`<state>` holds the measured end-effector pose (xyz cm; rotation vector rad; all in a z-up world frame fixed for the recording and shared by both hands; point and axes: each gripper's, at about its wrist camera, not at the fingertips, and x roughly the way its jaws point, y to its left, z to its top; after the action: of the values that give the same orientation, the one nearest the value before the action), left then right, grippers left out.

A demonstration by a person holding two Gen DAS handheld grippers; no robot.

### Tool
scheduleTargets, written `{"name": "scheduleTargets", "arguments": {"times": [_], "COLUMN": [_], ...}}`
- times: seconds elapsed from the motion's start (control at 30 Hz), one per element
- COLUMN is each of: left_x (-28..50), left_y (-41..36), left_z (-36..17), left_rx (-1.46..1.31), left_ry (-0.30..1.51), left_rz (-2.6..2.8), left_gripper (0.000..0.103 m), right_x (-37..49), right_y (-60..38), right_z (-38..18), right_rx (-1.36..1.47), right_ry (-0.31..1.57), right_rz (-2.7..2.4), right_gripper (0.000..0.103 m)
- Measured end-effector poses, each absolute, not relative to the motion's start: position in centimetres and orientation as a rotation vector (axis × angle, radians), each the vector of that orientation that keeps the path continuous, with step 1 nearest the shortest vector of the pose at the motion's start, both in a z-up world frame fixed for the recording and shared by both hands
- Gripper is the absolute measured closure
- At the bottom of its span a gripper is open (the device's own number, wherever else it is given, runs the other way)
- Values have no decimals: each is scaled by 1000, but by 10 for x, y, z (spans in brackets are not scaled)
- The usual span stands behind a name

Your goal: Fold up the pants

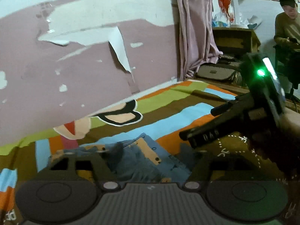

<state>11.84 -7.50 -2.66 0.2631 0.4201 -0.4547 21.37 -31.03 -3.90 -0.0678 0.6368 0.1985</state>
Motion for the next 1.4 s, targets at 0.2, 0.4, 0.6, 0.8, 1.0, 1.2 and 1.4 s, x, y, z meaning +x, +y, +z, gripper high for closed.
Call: {"name": "scheduleTargets", "arguments": {"times": [0.2,0.4,0.6,0.8,1.0,1.2,1.4], "left_x": [113,131,126,120,136,125,130], "left_y": [-62,-63,-63,-62,-65,-7,14], "left_z": [-54,-72,-64,-36,-61,-37,-59], "left_rx": [324,405,373,256,233,10,136], "left_ry": [553,643,633,588,729,628,813], "left_rz": [-394,-392,-399,-471,-536,-344,-159], "left_gripper": [27,62,98,99,74,39,37], "right_x": [226,256,256,235,240,200,197], "right_y": [-295,-259,-258,-280,-270,-258,-260], "right_z": [-39,-58,-59,-17,-57,-30,-50], "right_rx": [158,202,261,216,-7,-201,-250], "right_ry": [650,750,748,646,759,547,738], "right_rz": [438,615,651,598,425,344,418], "right_gripper": [1,26,86,87,51,16,10]}}
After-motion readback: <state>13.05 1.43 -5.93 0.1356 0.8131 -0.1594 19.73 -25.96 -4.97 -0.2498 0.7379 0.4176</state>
